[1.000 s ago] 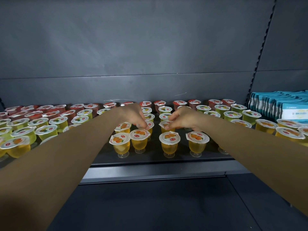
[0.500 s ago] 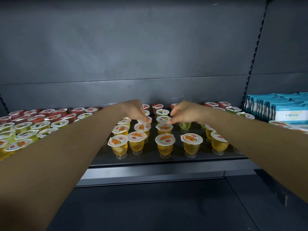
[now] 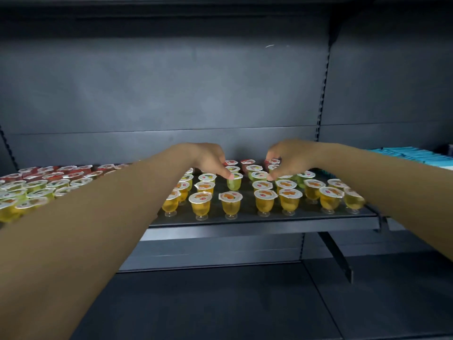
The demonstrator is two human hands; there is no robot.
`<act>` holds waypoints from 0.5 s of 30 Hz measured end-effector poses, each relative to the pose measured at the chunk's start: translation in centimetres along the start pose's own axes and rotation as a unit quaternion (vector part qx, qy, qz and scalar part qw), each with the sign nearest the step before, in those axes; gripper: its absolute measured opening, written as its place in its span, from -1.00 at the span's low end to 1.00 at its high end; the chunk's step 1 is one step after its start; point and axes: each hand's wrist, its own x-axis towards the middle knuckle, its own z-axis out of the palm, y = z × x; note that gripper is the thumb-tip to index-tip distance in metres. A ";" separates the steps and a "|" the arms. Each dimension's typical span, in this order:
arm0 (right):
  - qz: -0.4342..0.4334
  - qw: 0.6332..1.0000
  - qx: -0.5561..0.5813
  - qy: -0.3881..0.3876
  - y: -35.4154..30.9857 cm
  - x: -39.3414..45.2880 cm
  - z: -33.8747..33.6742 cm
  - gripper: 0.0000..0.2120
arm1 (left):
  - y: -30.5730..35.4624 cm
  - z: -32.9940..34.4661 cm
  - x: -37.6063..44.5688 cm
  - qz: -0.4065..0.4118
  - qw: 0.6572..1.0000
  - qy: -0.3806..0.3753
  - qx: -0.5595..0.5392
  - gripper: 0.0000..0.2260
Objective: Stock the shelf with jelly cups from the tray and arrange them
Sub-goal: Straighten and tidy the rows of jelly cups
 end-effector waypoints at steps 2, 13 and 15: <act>0.013 1.000 -0.009 0.001 0.7 -1.7 -0.2 -0.47 | 1.3 0.0 -0.7 0.010 1.000 0.000 0.010 -0.49; 0.094 0.994 0.044 0.022 2.9 -8.5 0.5 -0.48 | 5.5 1.1 -1.3 0.049 0.996 0.045 -0.057 -0.53; 0.102 0.993 0.062 0.017 3.4 -9.1 1.0 -0.47 | 6.1 1.8 -1.0 0.048 0.996 0.047 -0.066 -0.52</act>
